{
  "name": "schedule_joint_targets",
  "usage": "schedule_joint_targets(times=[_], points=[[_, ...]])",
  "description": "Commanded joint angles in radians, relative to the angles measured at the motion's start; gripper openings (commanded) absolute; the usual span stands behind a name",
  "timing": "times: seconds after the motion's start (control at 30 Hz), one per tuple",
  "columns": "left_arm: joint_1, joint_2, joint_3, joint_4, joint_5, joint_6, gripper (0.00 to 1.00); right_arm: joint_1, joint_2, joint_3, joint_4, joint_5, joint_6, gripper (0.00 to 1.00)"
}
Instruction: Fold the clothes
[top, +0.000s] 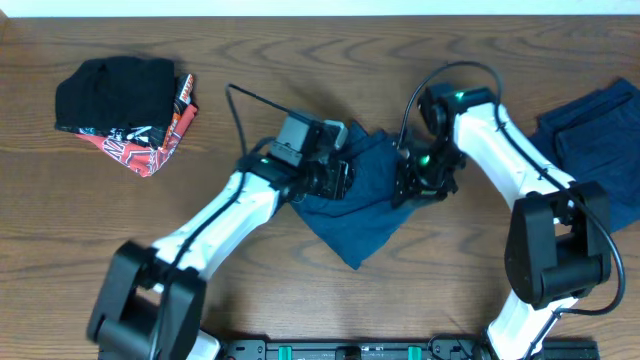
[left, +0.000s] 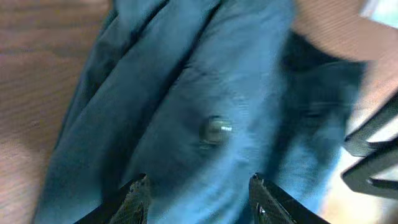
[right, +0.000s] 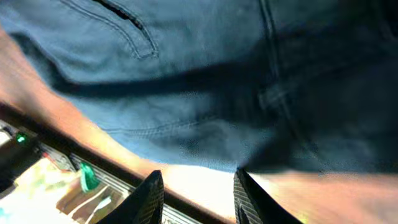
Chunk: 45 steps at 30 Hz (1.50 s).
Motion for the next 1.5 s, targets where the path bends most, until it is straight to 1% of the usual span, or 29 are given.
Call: schedule_joint_targets(times=[0.0, 0.07, 0.1, 0.27, 0.37, 0.4, 0.47, 0.53, 0.6, 0.67, 0.7, 0.73, 0.77, 0.8, 0.83, 0.87, 1.0, 1.07, 1.13, 1.27, 1.47], points=[[0.011, 0.064, 0.001, 0.004, -0.181, 0.052, 0.54, 0.022, -0.022, -0.084, 0.105, 0.009, -0.011, 0.36], [0.021, 0.108, 0.001, 0.008, -0.274, 0.035, 0.54, 0.021, -0.022, -0.15, 0.238, 0.089, 0.057, 0.35], [0.028, 0.125, 0.001, 0.011, -0.294, 0.022, 0.54, 0.021, -0.022, -0.18, 0.31, 0.127, 0.088, 0.36], [0.068, 0.193, 0.001, 0.003, -0.292, -0.089, 0.54, 0.021, -0.021, -0.278, 0.613, 0.282, 0.16, 0.35], [0.072, 0.204, 0.001, -0.043, -0.251, -0.164, 0.53, 0.021, -0.021, -0.285, 0.719, 0.372, 0.164, 0.36], [0.072, 0.204, 0.001, -0.063, -0.232, -0.194, 0.53, 0.02, -0.021, -0.284, 0.755, 0.401, 0.164, 0.38], [0.069, 0.204, 0.001, -0.114, -0.134, -0.269, 0.53, 0.017, -0.021, -0.284, 0.826, 0.437, 0.158, 0.39], [0.069, 0.202, 0.001, -0.133, -0.033, -0.286, 0.53, 0.012, -0.021, -0.283, 0.868, 0.437, 0.143, 0.39], [0.069, 0.189, 0.002, -0.138, 0.042, -0.286, 0.53, 0.009, -0.022, -0.281, 0.882, 0.435, 0.143, 0.39], [0.069, 0.154, 0.002, -0.141, 0.046, -0.285, 0.54, 0.009, -0.022, -0.279, 0.874, 0.434, 0.144, 0.4], [0.071, 0.126, 0.002, -0.14, 0.037, -0.285, 0.56, 0.01, -0.023, -0.279, 0.863, 0.434, 0.144, 0.41], [0.071, 0.096, 0.002, -0.139, 0.026, -0.284, 0.6, 0.01, -0.024, -0.279, 0.852, 0.435, 0.144, 0.43], [0.074, 0.066, 0.002, -0.136, 0.005, -0.278, 0.67, 0.009, -0.027, -0.279, 0.84, 0.434, 0.144, 0.45], [0.077, 0.03, 0.002, -0.133, -0.023, -0.266, 0.78, 0.008, -0.031, -0.279, 0.827, 0.435, 0.145, 0.45], [0.081, 0.001, 0.002, -0.132, -0.045, -0.253, 0.94, 0.008, -0.038, -0.279, 0.821, 0.435, 0.144, 0.47], [0.087, -0.03, 0.002, -0.125, -0.071, -0.238, 0.98, 0.008, -0.05, -0.279, 0.816, 0.434, 0.143, 0.51], [0.111, -0.09, 0.002, -0.072, -0.105, -0.182, 0.98, 0.008, -0.146, -0.27, 0.781, 0.432, 0.108, 0.59], [0.118, -0.086, 0.002, -0.03, -0.105, -0.182, 0.98, 0.006, -0.22, -0.27, 0.777, 0.435, 0.102, 0.64], [0.119, -0.068, 0.002, 0.013, -0.097, -0.151, 0.98, 0.006, -0.292, -0.27, 0.774, 0.435, 0.098, 0.68], [0.119, 0.01, 0.002, 0.096, -0.046, -0.069, 0.98, 0.005, -0.404, -0.27, 0.755, 0.434, 0.091, 0.7], [0.119, 0.154, 0.002, 0.216, 0.045, -0.055, 0.98, 0.006, -0.443, -0.27, 0.697, 0.434, 0.092, 0.71]])
